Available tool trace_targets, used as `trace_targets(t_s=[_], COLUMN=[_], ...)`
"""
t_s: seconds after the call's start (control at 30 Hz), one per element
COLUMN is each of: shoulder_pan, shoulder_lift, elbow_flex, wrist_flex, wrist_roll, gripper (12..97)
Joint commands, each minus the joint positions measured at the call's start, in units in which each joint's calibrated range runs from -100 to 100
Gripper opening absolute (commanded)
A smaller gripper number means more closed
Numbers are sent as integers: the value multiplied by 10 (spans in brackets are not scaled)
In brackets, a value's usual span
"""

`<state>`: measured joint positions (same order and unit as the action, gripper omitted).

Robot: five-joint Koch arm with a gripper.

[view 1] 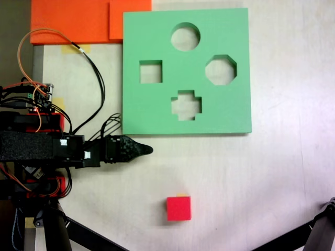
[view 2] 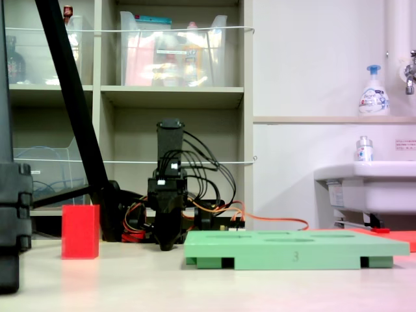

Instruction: Put the square block into the corresponding hole

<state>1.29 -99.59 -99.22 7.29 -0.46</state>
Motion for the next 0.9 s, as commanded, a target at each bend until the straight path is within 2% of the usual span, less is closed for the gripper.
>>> trace_targets(t_s=[0.0,0.43,0.5,0.57,0.73,0.87], shoulder_pan=[-3,-4,-11,-37,-100,-141], shoulder_lift=[-4,-4,-4,-4,-4,-4], elbow_flex=[-8,-8,-8,-8,-8,-8], wrist_flex=[-53,-53,-53,-45,-57,-54], wrist_roll=[0,0,33,89,109,203], gripper=[503,482,483,485,483,486])
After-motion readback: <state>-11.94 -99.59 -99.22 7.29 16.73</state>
